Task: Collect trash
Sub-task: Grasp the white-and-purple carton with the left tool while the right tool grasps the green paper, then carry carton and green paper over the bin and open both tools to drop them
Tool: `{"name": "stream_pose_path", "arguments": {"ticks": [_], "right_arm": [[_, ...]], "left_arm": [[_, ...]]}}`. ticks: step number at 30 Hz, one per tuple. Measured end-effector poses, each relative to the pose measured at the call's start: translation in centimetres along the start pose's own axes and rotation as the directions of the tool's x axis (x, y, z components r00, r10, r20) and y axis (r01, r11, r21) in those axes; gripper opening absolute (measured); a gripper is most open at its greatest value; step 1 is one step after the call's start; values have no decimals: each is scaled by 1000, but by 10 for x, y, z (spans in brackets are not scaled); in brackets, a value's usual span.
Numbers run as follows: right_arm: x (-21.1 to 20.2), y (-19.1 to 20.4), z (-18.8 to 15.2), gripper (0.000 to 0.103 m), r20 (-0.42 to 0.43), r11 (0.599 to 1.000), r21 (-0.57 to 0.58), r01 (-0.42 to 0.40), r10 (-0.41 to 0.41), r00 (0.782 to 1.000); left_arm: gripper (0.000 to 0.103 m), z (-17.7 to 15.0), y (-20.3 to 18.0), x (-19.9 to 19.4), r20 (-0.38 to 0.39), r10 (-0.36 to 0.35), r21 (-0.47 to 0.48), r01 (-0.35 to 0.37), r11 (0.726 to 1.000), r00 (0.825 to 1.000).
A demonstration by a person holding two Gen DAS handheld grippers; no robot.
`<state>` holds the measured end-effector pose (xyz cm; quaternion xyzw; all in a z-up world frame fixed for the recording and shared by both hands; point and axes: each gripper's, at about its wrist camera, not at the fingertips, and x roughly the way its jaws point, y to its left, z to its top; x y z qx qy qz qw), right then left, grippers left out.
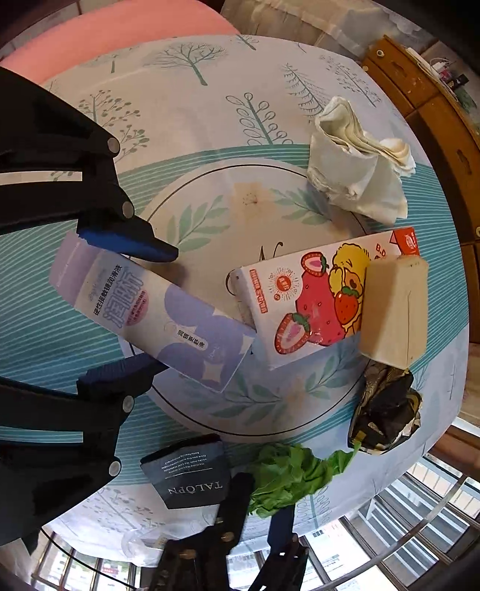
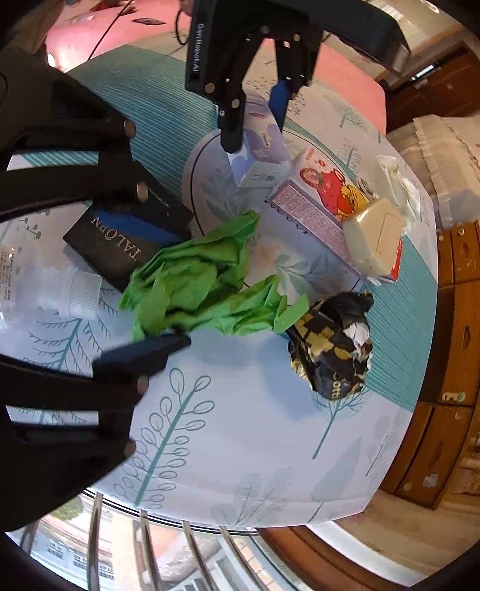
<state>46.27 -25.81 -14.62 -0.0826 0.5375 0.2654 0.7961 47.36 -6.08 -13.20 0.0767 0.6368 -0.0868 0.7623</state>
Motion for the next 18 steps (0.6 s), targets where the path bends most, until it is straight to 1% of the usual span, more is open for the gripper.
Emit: {"name": "stream_pose_path", "arguments": {"ticks": [2, 4, 10, 14, 18], "right_arm": [[-4, 0, 0, 34, 16, 1000, 11, 1, -1, 1000], [-9, 1, -2, 33, 33, 1000, 23, 2, -3, 999], [-39, 9, -8, 31, 96, 997, 77, -22, 14, 995], [-62, 23, -17, 31, 132, 992, 114, -51, 35, 991], [-81, 46, -31, 31, 150, 990, 123, -70, 51, 987]], "left_arm": [[35, -3, -3, -2, 11, 35, -4, -35, 999, 999], [34, -8, -7, -4, 17, 65, -16, -65, 998, 998], [33, -35, -14, -31, 68, 88, -59, -84, 995, 994], [33, -59, -11, -63, 124, 85, -124, -70, 990, 989], [33, -85, -4, -95, 172, 91, -177, -60, 982, 981]]}}
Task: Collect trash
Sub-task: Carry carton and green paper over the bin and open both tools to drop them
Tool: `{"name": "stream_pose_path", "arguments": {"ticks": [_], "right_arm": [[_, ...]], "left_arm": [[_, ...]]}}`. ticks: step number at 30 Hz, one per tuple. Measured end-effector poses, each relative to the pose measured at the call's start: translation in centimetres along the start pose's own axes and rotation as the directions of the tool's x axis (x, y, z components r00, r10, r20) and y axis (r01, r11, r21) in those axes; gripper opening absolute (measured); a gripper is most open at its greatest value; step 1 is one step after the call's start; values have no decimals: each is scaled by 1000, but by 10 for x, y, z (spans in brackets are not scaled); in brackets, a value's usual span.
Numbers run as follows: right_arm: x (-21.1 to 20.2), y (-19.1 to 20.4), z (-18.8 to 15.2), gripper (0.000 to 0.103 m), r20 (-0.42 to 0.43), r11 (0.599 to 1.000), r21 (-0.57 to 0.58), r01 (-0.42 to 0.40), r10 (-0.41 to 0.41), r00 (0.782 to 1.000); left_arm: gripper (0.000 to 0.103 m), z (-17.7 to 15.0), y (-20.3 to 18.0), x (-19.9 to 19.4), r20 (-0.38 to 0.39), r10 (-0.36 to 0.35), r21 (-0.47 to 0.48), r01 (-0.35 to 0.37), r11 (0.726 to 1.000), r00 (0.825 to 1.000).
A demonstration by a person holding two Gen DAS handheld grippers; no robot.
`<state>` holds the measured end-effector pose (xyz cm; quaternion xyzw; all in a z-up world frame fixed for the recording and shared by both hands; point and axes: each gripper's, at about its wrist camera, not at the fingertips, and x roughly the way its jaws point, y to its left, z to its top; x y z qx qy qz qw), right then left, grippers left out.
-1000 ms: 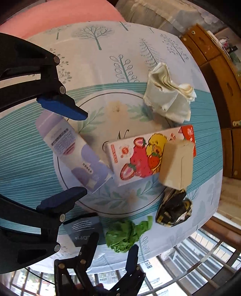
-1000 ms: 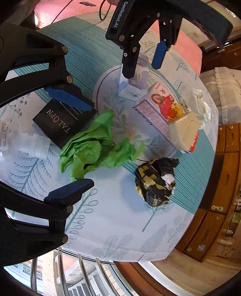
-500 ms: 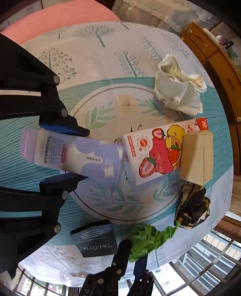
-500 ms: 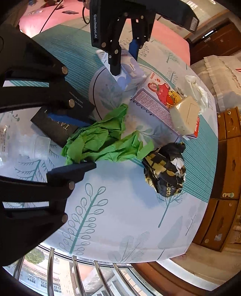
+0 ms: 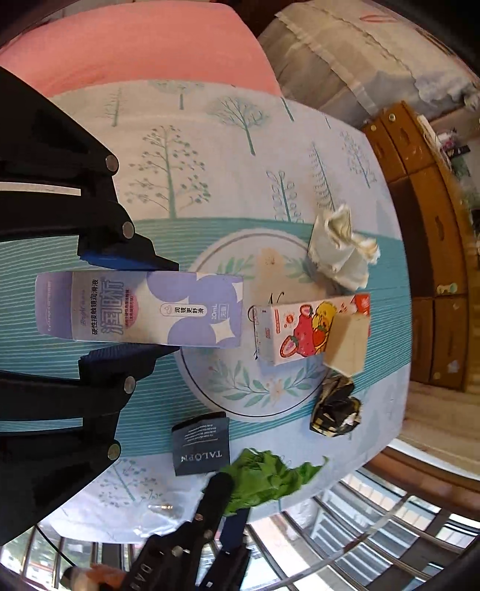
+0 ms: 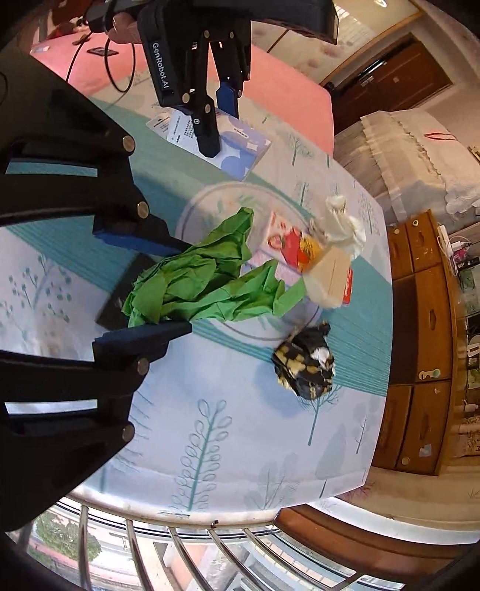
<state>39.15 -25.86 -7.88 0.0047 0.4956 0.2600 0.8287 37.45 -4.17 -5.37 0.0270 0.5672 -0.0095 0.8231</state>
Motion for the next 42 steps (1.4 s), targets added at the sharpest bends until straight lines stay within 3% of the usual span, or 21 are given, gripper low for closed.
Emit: {"name": "stream_pose_path", "arguments": {"ticks": [6, 14, 21, 27, 36, 42], "right_arm": [[-24, 47, -29, 31, 20, 999, 53, -10, 9, 1000], [-63, 135, -91, 31, 83, 988, 146, 51, -64, 994], [-83, 214, -160, 31, 114, 951, 292, 97, -136, 984], [-93, 263, -213, 31, 82, 933, 332, 140, -177, 981], [-98, 291, -264, 31, 12, 933, 313, 178, -191, 982], [-81, 275, -293, 31, -52, 930, 330, 160, -151, 987]], "left_arm": [[33, -33, 24, -58, 79, 4, -27, -2, 1000, 997], [33, -108, 69, -120, 156, -21, -4, 22, 1000, 988], [33, -193, 112, -149, 163, -68, 78, 55, 995, 984], [33, -248, 132, -155, 133, -118, 139, 99, 985, 984], [33, -288, 116, -156, 105, -155, 198, 133, 971, 982], [33, -319, 91, -140, 51, -145, 202, 132, 970, 988]]}}
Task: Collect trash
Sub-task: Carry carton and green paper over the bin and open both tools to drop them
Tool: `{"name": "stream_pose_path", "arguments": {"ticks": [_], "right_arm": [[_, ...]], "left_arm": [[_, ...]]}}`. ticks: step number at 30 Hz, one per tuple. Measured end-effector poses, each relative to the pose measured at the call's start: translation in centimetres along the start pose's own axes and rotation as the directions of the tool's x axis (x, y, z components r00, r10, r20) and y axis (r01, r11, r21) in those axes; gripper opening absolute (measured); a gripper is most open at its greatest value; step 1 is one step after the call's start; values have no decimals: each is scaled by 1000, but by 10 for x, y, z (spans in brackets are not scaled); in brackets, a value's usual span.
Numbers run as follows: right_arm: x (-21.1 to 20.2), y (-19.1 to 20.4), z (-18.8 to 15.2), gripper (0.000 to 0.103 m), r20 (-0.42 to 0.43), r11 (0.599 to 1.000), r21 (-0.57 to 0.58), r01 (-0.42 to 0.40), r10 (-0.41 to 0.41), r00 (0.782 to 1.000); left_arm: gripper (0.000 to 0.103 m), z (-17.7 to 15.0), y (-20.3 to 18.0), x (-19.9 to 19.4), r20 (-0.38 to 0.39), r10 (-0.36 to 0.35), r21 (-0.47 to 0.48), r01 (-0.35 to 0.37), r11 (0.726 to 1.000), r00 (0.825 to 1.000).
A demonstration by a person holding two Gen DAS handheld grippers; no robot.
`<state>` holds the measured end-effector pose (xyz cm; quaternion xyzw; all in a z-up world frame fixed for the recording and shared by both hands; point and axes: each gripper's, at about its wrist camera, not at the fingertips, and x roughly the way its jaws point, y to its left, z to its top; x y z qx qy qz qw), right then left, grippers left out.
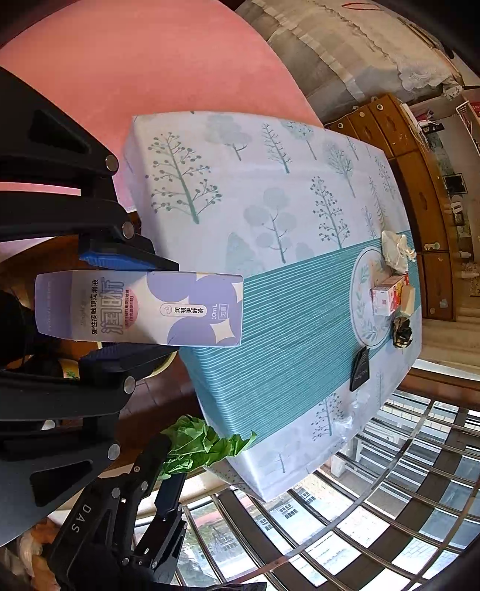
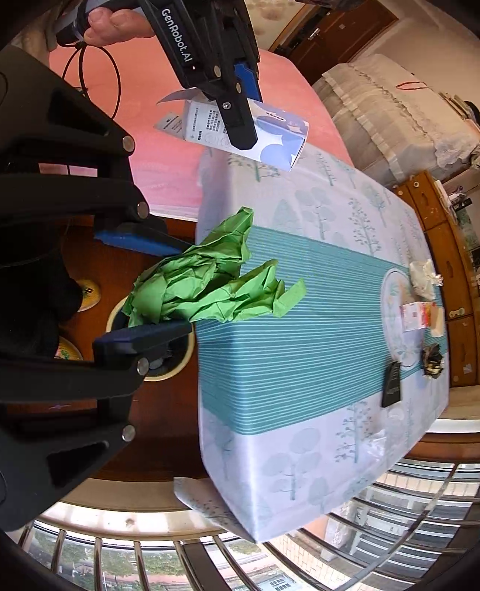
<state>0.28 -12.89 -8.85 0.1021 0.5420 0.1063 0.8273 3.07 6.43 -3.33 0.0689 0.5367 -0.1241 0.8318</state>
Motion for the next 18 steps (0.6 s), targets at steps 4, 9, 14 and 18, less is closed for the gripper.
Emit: {"name": "stream_pose_path", "arguments": {"ticks": [4, 9, 14, 18], "right_arm": [[28, -20, -24, 31, -60, 1000, 4, -16, 16, 998], [85, -51, -66, 31, -146, 999, 26, -22, 26, 989], [155, -87, -101, 32, -212, 998, 66, -11, 25, 977], [216, -110, -121, 32, -231, 996, 88, -5, 25, 973]], "left_arm": [[33, -29, -22, 31, -58, -15, -34, 13, 999, 998], [33, -69, -46, 92, -145, -22, -86, 10, 996, 989], [33, -103, -60, 168, -191, -38, -152, 9, 988, 981], [33, -123, -64, 230, -208, -43, -183, 4, 983, 977]]}}
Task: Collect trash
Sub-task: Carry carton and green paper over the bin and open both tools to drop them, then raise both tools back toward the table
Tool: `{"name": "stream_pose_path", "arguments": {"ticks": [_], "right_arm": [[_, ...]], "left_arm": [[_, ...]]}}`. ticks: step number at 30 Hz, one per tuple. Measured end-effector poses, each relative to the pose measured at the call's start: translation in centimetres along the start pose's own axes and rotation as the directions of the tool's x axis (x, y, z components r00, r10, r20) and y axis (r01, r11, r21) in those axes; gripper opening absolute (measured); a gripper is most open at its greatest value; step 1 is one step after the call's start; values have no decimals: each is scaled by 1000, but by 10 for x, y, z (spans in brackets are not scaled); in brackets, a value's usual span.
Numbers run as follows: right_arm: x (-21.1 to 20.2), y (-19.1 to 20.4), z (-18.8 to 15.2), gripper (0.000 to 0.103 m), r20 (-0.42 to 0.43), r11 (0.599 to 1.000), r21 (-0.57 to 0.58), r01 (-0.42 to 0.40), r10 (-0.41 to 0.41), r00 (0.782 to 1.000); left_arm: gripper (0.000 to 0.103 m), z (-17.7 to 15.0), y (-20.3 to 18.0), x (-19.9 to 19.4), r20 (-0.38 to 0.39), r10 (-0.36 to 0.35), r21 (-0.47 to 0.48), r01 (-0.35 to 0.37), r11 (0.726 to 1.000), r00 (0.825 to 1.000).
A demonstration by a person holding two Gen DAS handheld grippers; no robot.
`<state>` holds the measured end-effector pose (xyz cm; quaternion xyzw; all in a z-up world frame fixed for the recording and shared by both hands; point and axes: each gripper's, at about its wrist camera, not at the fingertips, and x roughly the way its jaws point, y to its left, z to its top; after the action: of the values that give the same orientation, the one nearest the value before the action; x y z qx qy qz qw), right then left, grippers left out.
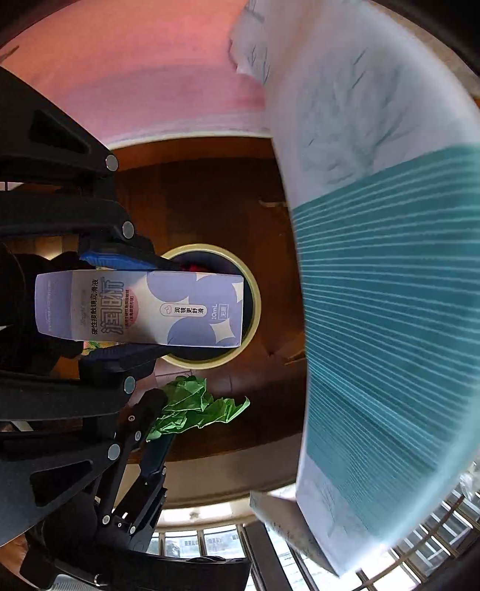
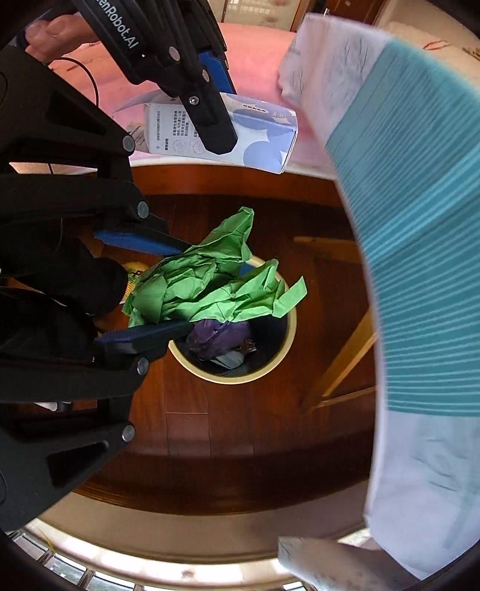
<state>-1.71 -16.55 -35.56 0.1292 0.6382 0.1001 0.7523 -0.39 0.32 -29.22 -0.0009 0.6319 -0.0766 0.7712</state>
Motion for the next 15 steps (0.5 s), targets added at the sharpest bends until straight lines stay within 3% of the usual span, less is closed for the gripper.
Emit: {"name": "stream_pose_path", "arguments": {"ticks": [8, 10, 12, 13, 14, 15], "right_arm": [[103, -36, 7, 33, 14, 998, 55, -6, 5, 1000], [127, -43, 6, 35, 14, 997, 72, -3, 2, 1000], [142, -45, 8, 46, 13, 997, 79, 5, -6, 1000], [152, -48, 7, 51, 9, 997, 80, 3, -4, 1000], [158, -50, 7, 60, 8, 997, 81, 4, -4, 1000], [162, -53, 7, 65, 10, 997, 82, 5, -6, 1000]], "left_arm": [[34, 2, 5, 117, -9, 22, -2, -22, 1000, 1000], [38, 3, 5, 140, -5, 31, 8, -31, 999, 1000], [55, 7, 3, 159, -6, 36, 16, -35, 999, 999], [78, 7, 2, 169, -6, 40, 19, -40, 999, 999], [94, 8, 4, 176, -4, 45, 19, -45, 999, 999], [95, 8, 5, 181, 0, 50, 19, -50, 999, 999]]}}
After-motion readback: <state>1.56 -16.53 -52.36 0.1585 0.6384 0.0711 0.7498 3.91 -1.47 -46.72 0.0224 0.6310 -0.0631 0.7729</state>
